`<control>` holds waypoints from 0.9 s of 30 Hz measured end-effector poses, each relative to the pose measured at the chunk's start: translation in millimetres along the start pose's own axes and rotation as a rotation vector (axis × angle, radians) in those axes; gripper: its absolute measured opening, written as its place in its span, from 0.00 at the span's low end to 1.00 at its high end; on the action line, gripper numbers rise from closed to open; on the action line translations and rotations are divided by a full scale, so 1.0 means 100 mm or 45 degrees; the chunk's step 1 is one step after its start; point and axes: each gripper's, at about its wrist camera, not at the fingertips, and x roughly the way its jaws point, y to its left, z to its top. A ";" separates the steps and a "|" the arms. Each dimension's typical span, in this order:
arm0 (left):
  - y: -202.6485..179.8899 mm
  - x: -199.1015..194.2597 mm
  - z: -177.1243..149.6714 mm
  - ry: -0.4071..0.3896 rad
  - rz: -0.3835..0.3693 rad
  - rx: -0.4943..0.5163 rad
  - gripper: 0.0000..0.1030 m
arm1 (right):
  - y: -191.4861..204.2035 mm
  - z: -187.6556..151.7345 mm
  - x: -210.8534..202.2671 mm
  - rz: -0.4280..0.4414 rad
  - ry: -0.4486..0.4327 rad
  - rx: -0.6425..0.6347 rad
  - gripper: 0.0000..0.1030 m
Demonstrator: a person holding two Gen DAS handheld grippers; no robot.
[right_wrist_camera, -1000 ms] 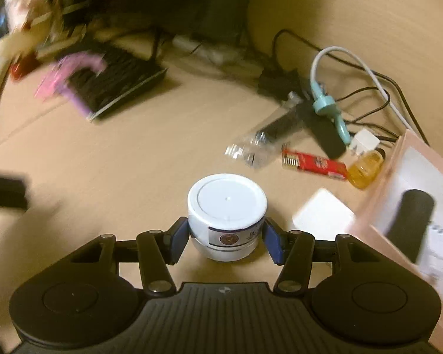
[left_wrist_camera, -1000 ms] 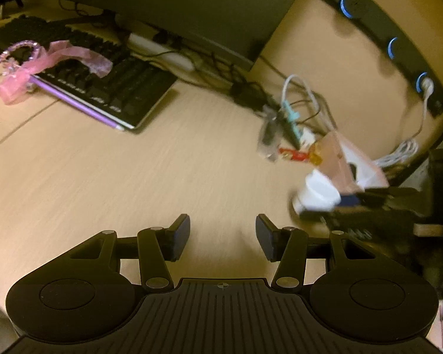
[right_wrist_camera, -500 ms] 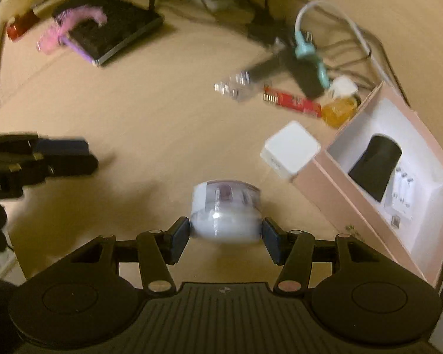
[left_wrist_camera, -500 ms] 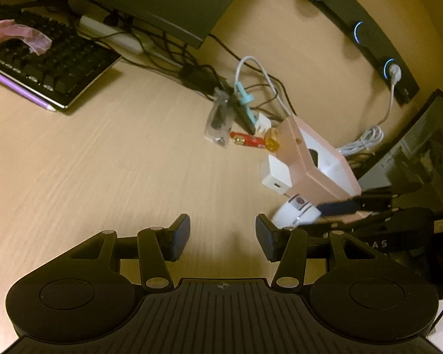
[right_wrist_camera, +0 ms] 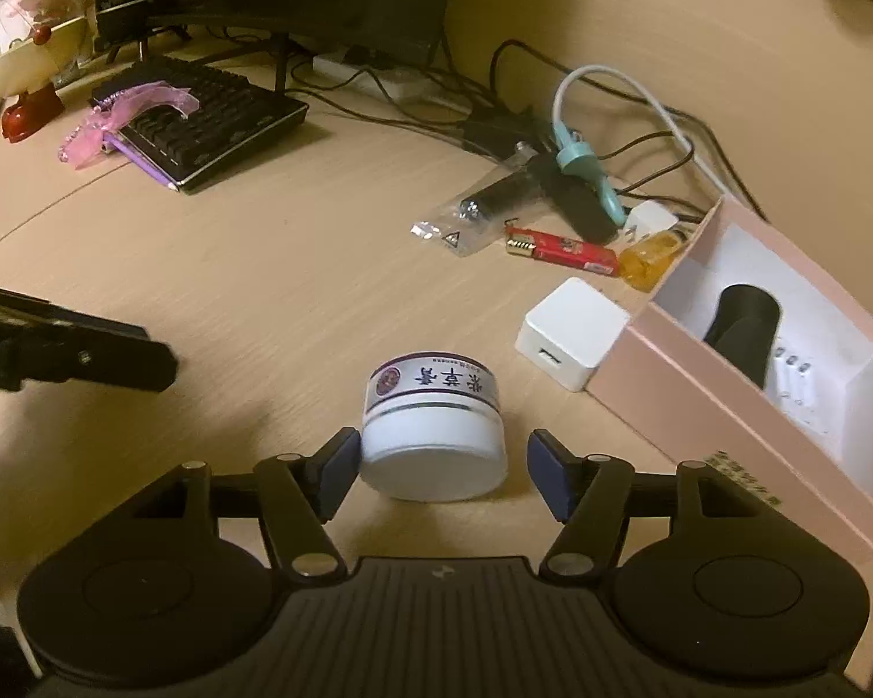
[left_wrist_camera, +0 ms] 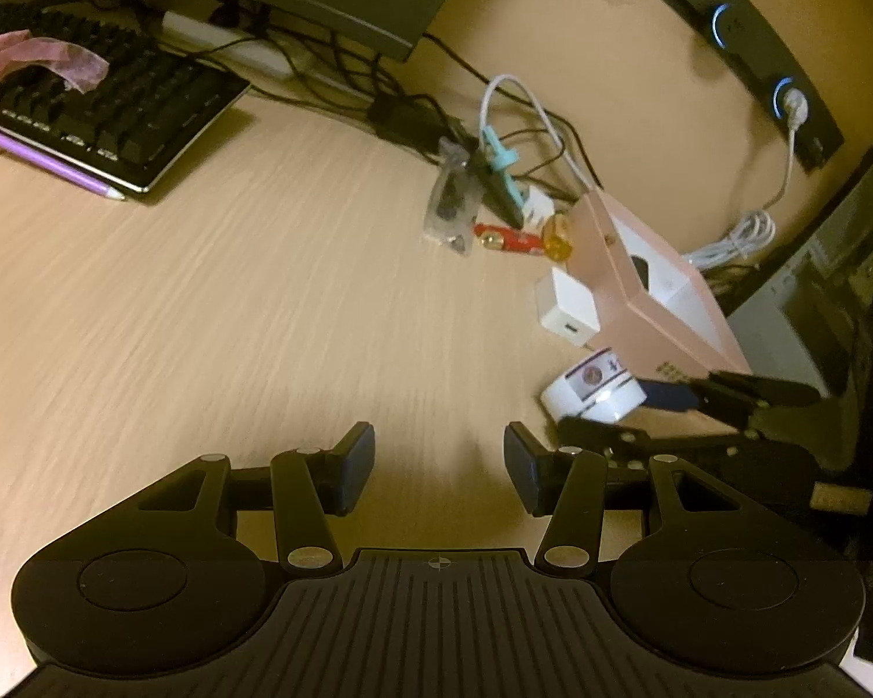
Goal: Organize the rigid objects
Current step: 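Lift and carry the white cream jar with the right gripper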
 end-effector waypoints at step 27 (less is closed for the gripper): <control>-0.25 0.22 0.03 0.079 -0.061 0.136 0.52 | -0.29 -0.02 -0.33 -0.029 0.121 0.058 0.53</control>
